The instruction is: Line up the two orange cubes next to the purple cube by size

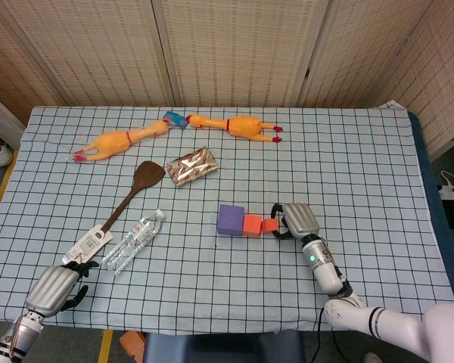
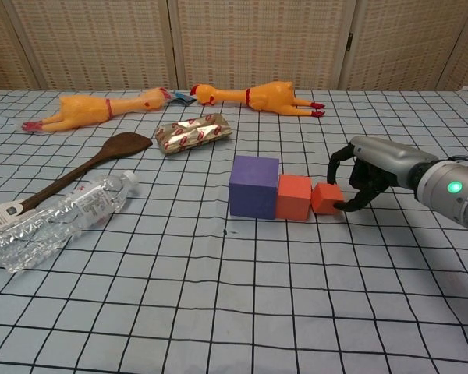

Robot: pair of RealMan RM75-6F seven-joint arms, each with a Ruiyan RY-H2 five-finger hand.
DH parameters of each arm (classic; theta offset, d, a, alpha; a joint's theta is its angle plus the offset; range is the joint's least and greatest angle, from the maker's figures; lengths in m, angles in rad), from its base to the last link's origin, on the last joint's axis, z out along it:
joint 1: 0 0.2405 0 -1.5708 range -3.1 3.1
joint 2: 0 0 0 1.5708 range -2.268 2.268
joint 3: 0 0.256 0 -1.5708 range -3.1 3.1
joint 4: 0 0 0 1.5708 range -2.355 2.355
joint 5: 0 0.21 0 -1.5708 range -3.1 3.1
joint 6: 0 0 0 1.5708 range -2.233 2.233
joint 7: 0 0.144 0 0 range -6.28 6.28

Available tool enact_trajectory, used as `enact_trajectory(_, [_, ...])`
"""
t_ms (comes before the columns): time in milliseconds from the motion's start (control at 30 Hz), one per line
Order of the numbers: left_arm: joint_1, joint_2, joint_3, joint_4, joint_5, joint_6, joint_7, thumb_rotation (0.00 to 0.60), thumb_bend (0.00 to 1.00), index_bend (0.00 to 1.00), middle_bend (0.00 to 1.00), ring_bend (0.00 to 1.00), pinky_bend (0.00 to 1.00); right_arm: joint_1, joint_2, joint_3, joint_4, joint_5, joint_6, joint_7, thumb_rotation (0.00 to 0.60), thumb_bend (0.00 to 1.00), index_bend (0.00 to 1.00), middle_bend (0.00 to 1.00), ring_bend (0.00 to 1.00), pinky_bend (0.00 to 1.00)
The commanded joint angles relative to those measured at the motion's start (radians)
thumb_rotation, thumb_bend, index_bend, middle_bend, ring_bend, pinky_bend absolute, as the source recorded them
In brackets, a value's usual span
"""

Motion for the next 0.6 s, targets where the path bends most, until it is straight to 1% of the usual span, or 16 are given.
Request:
enact_trajectory(33, [0.000, 0.001, 0.000, 0.000, 0.000, 0.002, -0.001, 0.600, 0.48, 0.27, 0.42, 0.37, 0.61, 0.000, -0.002, -0.002, 0.003, 0.000, 0.000, -0.001, 0.600, 0.15, 0.51, 0.98, 0.91, 0.99])
enact_trajectory(200, [0.001, 0.001, 0.000, 0.000, 0.001, 0.002, -0.001, 0.600, 0.48, 0.27, 0.42, 0.37, 0.61, -0.001, 0.000, -0.006, 0.004, -0.002, 0.001, -0.006, 0.600, 0.15, 0.50, 0.98, 0.91, 0.99])
enact_trajectory(467, [0.000, 0.001, -0.001, -0.002, 0.001, 0.001, 0.002, 0.600, 0.48, 0.27, 0.42, 0.37, 0.61, -0.002, 0.004, -0.012, 0.006, -0.005, -0.004, -0.006, 0.600, 0.15, 0.34, 0.98, 0.91, 0.99])
enact_trajectory(600, [0.000, 0.001, -0.001, -0.003, -0.001, 0.000, 0.002, 0.600, 0.48, 0.27, 0.42, 0.37, 0.61, -0.003, 0.003, -0.014, 0.008, -0.010, -0.005, 0.000, 0.600, 0.15, 0.29, 0.98, 0.91, 0.99])
